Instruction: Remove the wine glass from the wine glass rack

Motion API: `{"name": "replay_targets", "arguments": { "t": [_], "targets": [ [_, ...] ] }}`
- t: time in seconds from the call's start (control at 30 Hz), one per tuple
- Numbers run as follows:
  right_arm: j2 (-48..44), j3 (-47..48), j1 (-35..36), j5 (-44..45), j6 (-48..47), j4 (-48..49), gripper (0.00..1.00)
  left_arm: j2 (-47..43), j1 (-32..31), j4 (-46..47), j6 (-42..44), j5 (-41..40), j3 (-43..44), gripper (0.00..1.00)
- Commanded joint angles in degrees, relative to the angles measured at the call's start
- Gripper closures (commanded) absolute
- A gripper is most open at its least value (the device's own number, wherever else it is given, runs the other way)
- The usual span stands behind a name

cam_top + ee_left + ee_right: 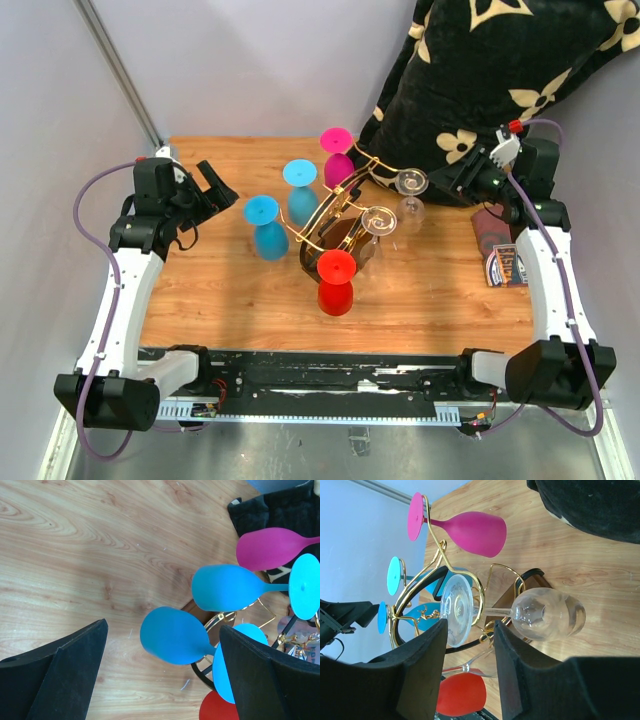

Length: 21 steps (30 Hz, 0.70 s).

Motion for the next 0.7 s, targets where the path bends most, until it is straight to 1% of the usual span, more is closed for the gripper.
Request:
{"name": "replay_targets", "arguments": {
  "t": [0.0,0.3,0.6,0.67],
  "targets": [
    [0.4,-0.6,1.4,-2.1,0.7,2.4,0.59,-1.3,-0.2,0.9,-0.6,1.4,1.5,0.0],
    [2.0,-0.1,3.9,-2.4,0.8,3.1,0.63,-1.6,-0.3,0.5,-0.4,1.3,1.6,0.0],
    [1.8,0.0,4.4,-3.2,1.7,4.0,0.77,-1.7,-0.2,0.6,-0.6,1.6,1.3,0.0],
    [1.7,-0.1,4.5,-3.1,2.0,4.5,0.78,-1.8,-0.2,0.7,-0.6,1.6,1.1,0.0]
  ]
}}
